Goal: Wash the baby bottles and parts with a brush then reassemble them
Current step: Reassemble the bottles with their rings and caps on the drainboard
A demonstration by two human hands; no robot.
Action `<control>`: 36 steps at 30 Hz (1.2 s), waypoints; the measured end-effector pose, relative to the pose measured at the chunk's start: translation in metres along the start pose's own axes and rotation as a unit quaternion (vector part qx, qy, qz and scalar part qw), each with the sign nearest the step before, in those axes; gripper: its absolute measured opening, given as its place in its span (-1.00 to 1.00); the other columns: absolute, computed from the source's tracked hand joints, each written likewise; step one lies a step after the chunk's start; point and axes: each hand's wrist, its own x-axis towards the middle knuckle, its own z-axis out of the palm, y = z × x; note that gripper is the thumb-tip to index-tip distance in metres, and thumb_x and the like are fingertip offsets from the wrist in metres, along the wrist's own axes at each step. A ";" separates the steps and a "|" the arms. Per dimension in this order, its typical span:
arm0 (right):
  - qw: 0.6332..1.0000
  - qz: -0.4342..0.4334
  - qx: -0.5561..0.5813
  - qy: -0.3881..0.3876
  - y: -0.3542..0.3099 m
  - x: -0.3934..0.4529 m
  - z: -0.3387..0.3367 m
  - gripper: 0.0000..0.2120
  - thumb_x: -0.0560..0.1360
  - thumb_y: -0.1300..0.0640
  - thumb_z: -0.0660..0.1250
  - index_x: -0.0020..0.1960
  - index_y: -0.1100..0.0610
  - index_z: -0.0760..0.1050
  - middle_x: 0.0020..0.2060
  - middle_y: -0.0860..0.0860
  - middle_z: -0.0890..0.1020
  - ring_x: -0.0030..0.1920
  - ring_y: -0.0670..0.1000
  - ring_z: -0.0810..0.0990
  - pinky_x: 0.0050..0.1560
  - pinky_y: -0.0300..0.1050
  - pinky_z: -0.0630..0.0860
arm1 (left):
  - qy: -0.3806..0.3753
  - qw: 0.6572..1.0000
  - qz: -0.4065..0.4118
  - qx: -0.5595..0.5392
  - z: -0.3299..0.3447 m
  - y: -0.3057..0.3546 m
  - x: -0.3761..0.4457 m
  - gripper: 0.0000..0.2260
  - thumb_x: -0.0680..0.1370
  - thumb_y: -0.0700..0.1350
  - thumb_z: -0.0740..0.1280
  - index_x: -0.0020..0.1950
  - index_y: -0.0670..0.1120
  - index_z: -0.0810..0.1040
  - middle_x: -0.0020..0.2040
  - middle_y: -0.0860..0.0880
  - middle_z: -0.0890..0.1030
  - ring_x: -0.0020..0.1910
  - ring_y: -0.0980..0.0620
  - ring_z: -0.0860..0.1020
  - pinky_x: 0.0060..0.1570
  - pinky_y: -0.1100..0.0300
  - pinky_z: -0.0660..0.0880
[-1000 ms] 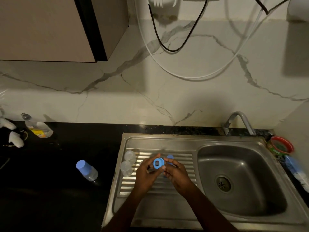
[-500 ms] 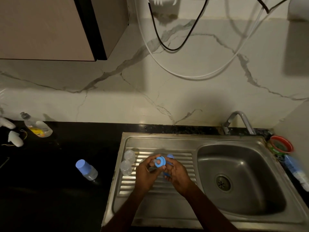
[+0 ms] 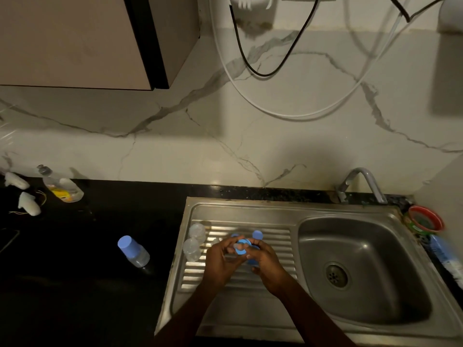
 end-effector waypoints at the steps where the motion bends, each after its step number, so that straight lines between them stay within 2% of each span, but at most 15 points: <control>1: 1.000 -0.002 0.002 -0.015 0.002 0.001 -0.002 -0.83 0.57 0.12 0.40 0.15 0.05 0.60 -0.04 -0.06 0.73 0.07 0.00 0.65 0.02 -0.10 0.52 | -0.017 1.000 -0.008 -0.006 -0.001 0.001 -0.001 -0.66 0.50 -0.08 0.55 0.26 -0.05 0.64 0.14 0.07 0.71 0.16 0.11 0.66 0.19 -0.01 0.60; 3: 0.999 -0.007 0.022 -0.028 0.005 0.003 -0.005 -0.77 0.55 0.13 0.42 0.18 0.15 0.62 0.07 0.12 0.71 0.15 0.14 0.66 0.03 -0.06 0.58 | -0.050 0.997 -0.027 -0.044 -0.003 0.003 -0.004 -0.67 0.51 -0.12 0.54 0.26 -0.08 0.63 0.15 0.01 0.71 0.17 0.04 0.66 0.20 -0.02 0.60; 5: 0.997 0.000 0.069 -0.018 0.008 0.006 -0.007 -0.79 0.60 0.21 0.36 0.20 0.24 0.60 0.11 0.23 0.68 0.14 0.20 0.67 0.05 -0.02 0.62 | -0.067 0.988 -0.056 -0.129 -0.005 0.006 -0.007 -0.65 0.53 -0.19 0.50 0.31 -0.15 0.60 0.19 -0.08 0.69 0.21 -0.06 0.65 0.23 0.00 0.59; 8: 0.991 0.003 0.130 -0.019 0.010 0.010 -0.012 -0.75 0.62 0.24 0.32 0.25 0.30 0.57 0.14 0.25 0.67 0.13 0.18 0.68 0.01 -0.08 0.65 | -0.081 0.950 -0.129 -0.273 -0.003 0.015 -0.010 -0.62 0.57 -0.15 0.37 0.36 -0.22 0.54 0.26 -0.19 0.65 0.26 -0.16 0.62 0.26 0.02 0.57; 11: 0.990 -0.006 0.143 0.006 0.010 0.013 -0.015 -0.76 0.57 0.25 0.38 0.21 0.31 0.60 0.10 0.24 0.69 0.05 0.14 0.70 -0.03 -0.14 0.66 | -0.071 0.938 -0.147 -0.305 0.002 0.017 -0.007 -0.60 0.56 -0.15 0.35 0.39 -0.20 0.52 0.27 -0.17 0.65 0.27 -0.14 0.61 0.20 0.10 0.60; 14: 0.995 -0.026 0.065 0.069 0.009 0.014 -0.017 -0.84 0.50 0.22 0.49 0.04 0.28 0.69 -0.11 0.20 0.73 -0.14 0.07 0.71 -0.15 -0.16 0.65 | -0.045 0.946 -0.139 -0.289 0.001 0.016 -0.004 -0.59 0.54 -0.19 0.43 0.39 -0.12 0.53 0.27 -0.11 0.66 0.26 -0.13 0.62 0.17 0.08 0.61; 17: 0.982 -0.111 -0.054 0.141 0.009 0.018 -0.021 -0.89 0.53 0.16 0.47 -0.04 0.20 0.71 -0.24 0.12 0.74 -0.23 0.12 0.72 -0.22 -0.11 0.66 | -0.015 0.984 -0.088 -0.157 0.000 0.013 0.002 -0.60 0.51 -0.14 0.52 0.33 -0.01 0.59 0.16 -0.02 0.71 0.15 -0.08 0.68 0.11 -0.06 0.64; 19: 0.970 -0.169 -0.111 0.132 0.006 0.017 -0.019 -0.89 0.58 0.09 0.42 0.00 0.09 0.69 -0.23 0.04 0.74 -0.21 0.07 0.73 -0.16 -0.08 0.67 | 0.013 0.995 -0.066 -0.071 0.002 0.012 0.005 -0.55 0.46 -0.03 0.58 0.33 0.06 0.59 0.11 0.09 0.71 0.07 0.06 0.69 0.05 0.00 0.65; 21: 0.959 -0.208 -0.160 0.105 0.004 0.017 -0.015 -0.93 0.57 0.08 0.43 0.03 0.02 0.69 -0.18 -0.07 0.74 -0.15 -0.06 0.72 -0.07 -0.18 0.65 | 0.038 0.996 -0.065 -0.054 0.004 0.013 0.006 -0.55 0.45 0.01 0.58 0.31 0.07 0.59 0.09 0.13 0.71 0.05 0.13 0.68 0.05 0.06 0.65; 25: 0.931 -0.238 -0.226 0.160 0.005 0.022 -0.011 -0.86 0.48 0.11 0.53 0.04 0.06 0.72 -0.12 -0.15 0.74 -0.09 -0.19 0.70 -0.03 -0.32 0.60 | 0.023 0.996 -0.036 -0.072 0.010 0.019 0.006 -0.71 0.52 -0.08 0.51 0.23 0.04 0.64 0.10 0.12 0.72 0.10 0.11 0.68 0.14 0.07 0.63; 28: 0.904 -0.291 -0.274 0.151 0.004 0.025 -0.012 -0.89 0.44 0.09 0.57 -0.04 0.03 0.73 -0.18 -0.18 0.71 -0.12 -0.21 0.68 -0.05 -0.36 0.55 | 0.016 0.993 -0.035 -0.109 0.009 0.020 0.004 -0.74 0.56 -0.11 0.47 0.25 -0.03 0.65 0.13 0.03 0.72 0.15 0.02 0.67 0.19 0.04 0.60; 30: 0.889 -0.318 -0.296 0.142 0.004 0.027 -0.014 -0.86 0.42 0.06 0.59 -0.03 0.01 0.74 -0.14 -0.17 0.71 -0.09 -0.20 0.67 -0.03 -0.35 0.54 | 0.013 0.987 -0.051 -0.154 0.008 0.020 0.004 -0.73 0.57 -0.16 0.45 0.27 -0.09 0.64 0.15 -0.04 0.71 0.17 -0.04 0.66 0.19 0.05 0.59; 33: 0.869 -0.344 -0.330 0.132 0.005 0.033 -0.017 -0.89 0.48 0.08 0.53 0.01 -0.02 0.73 -0.10 -0.17 0.70 -0.07 -0.18 0.66 -0.01 -0.26 0.56 | 0.019 0.953 -0.130 -0.272 0.008 0.025 0.005 -0.77 0.60 -0.24 0.38 0.25 -0.22 0.63 0.12 -0.18 0.71 0.14 -0.16 0.68 0.13 0.05 0.62; 35: 0.853 -0.358 -0.359 0.123 0.004 0.036 -0.017 -0.93 0.50 0.12 0.49 -0.03 0.00 0.72 -0.12 -0.17 0.68 -0.08 -0.20 0.63 -0.03 -0.34 0.50 | 0.036 0.924 -0.205 -0.322 0.009 0.028 0.006 -0.79 0.61 -0.19 0.38 0.20 -0.24 0.65 0.07 -0.22 0.71 0.08 -0.16 0.70 0.07 0.08 0.65; 36: 0.840 -0.367 -0.383 0.116 0.003 0.036 -0.016 -0.94 0.50 0.13 0.48 -0.05 0.01 0.71 -0.13 -0.17 0.67 -0.09 -0.22 0.61 -0.04 -0.39 0.46 | 0.044 0.924 -0.219 -0.309 0.010 0.027 0.008 -0.79 0.59 -0.16 0.41 0.16 -0.24 0.67 0.04 -0.22 0.72 0.03 -0.13 0.71 0.02 0.10 0.65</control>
